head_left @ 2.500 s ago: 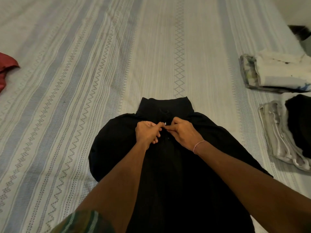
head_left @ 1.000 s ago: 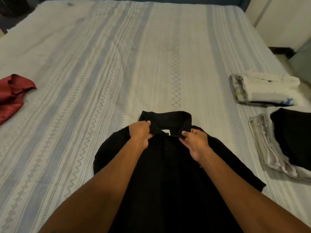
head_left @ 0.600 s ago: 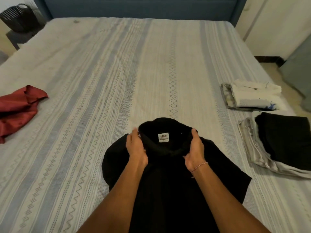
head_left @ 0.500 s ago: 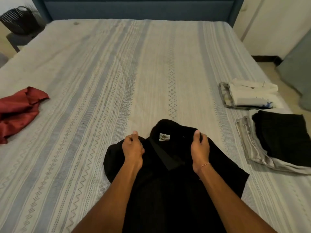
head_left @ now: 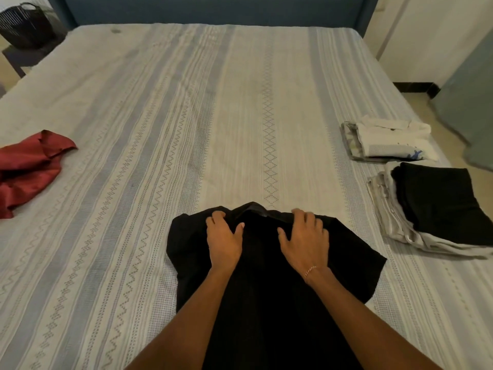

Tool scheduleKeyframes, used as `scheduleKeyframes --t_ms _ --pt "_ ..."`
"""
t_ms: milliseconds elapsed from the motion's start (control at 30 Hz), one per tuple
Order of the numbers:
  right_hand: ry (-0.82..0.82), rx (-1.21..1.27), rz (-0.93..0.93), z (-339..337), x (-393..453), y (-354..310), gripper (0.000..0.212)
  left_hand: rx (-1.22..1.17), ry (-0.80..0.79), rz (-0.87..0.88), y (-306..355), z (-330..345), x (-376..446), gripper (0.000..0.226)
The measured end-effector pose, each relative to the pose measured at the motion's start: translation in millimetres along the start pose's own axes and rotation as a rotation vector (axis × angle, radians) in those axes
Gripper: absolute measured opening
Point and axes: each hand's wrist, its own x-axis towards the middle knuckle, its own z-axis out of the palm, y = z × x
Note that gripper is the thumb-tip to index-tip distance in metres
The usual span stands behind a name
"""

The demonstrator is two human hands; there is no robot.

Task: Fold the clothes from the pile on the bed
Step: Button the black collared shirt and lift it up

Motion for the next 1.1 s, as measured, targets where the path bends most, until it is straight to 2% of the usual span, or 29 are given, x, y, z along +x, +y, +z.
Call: scheduleKeyframes --t_ms 100,200,233,300,367,467,567,633,700,800,867,933,967,1000,1100 --pt "-0.112 0.088 -0.127 6 25 -9 0.032 0.048 -0.062 0.061 -3 3 10 0.023" --pt "-0.225 0.302 -0.121 12 38 -10 0.029 -0.026 -0.079 0.114 0 5 13 0.013" --pt "-0.24 0.39 -0.107 13 40 -9 0.026 -0.109 -0.069 0.054 2 4 15 0.013" --pt "-0.303 0.531 -0.085 12 41 -4 0.021 -0.341 -0.099 -0.188 6 2 24 0.016" --pt "-0.393 0.616 -0.08 4 42 2 0.023 -0.546 -0.241 -0.397 11 -2 34 0.022" --pt "-0.438 0.638 -0.058 -8 46 11 0.038 -0.69 -0.432 -0.509 19 -16 39 0.03" --pt "-0.471 0.694 0.01 -22 55 21 0.045 -0.517 -0.47 -0.422 19 -34 42 0.026" --pt "-0.571 0.82 0.13 -33 58 24 0.048 -0.448 -0.512 -0.372 20 -43 43 0.024" --pt "-0.675 0.831 0.217 -40 60 24 0.049 -0.418 -0.556 -0.336 22 -49 42 0.022" --pt "-0.738 0.8 0.244 -39 60 24 0.052 -0.341 -0.644 -0.132 15 -50 39 0.031" --pt "-0.711 0.856 0.259 -38 58 24 0.054 -0.132 -0.714 0.098 4 -49 38 0.04" --pt "-0.623 0.905 0.241 -37 51 29 0.057 0.029 -0.648 0.269 -5 -44 35 0.022" --pt "-0.574 0.896 0.227 -35 46 32 0.051 0.053 -0.571 0.301 -9 -41 34 0.014" --pt "-0.523 0.868 0.222 -33 38 33 0.048 0.061 -0.488 0.31 -11 -39 32 0.016" --pt "-0.35 0.727 0.235 -9 11 43 0.052 0.153 -0.348 0.262 -10 -32 28 0.036"
